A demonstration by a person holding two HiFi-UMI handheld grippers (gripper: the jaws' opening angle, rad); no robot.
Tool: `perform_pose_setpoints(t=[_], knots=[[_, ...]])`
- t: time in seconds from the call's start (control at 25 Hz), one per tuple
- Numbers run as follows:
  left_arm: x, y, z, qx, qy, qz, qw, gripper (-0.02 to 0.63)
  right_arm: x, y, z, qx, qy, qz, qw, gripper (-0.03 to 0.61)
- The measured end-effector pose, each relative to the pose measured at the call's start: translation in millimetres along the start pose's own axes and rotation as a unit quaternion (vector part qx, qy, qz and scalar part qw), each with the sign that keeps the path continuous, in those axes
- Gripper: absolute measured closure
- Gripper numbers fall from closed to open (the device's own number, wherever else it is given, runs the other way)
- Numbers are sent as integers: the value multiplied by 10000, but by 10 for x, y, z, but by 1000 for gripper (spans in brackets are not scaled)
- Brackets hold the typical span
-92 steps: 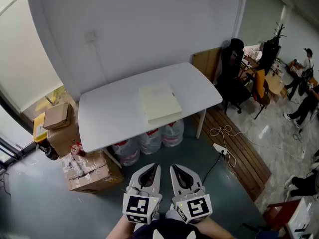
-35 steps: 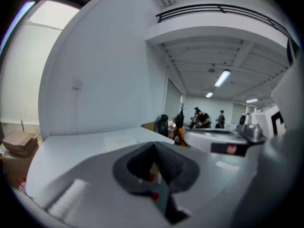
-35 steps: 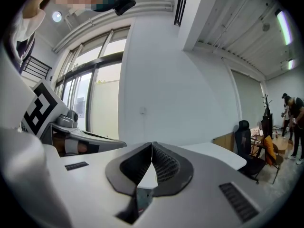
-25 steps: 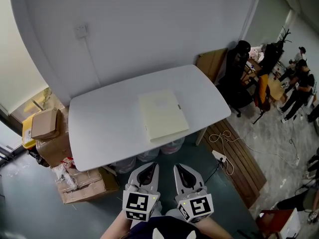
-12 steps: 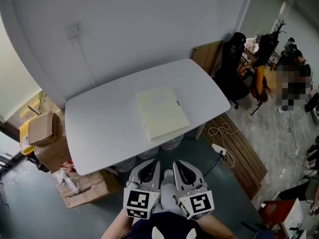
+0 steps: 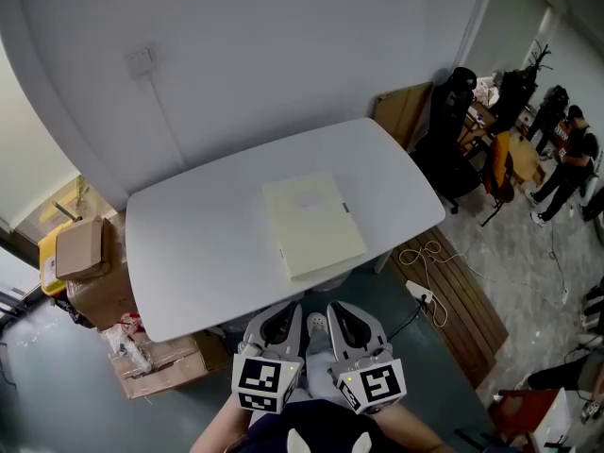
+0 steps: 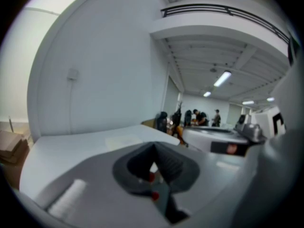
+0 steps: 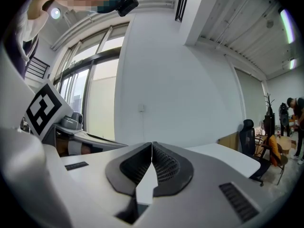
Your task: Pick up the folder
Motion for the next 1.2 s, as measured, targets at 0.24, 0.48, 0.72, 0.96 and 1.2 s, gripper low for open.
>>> perform_pose_setpoints(t=[0.24, 0.48, 0.72, 0.96, 1.2], knots=[[-20, -246, 23, 91, 74, 53, 9999, 609, -3, -162, -133, -118, 13, 51, 9999, 569], [-49, -482, 22, 84, 98, 128, 9998, 609, 5, -282, -311, -196, -11, 121, 9997, 569], [-26, -695, 10, 64, 135, 250, 9996, 609, 43, -379, -460, -351, -55, 237, 9991, 568], [-31, -928, 29, 83, 156, 331, 9993, 609, 104, -520, -672, -349, -122, 360, 9987, 568], [-70, -1182, 96, 101, 300, 347, 9989, 609, 162, -711, -856, -496, -179, 554, 9971, 568]])
Point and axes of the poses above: the fingertips, and each gripper's own axes: y backward along the fingers, z to its left, x out of its underside, the point moved 3 cm from there along y, backward along the fingers, and after that the axes turned 3 degrees about -y, right-handed, at the moved point
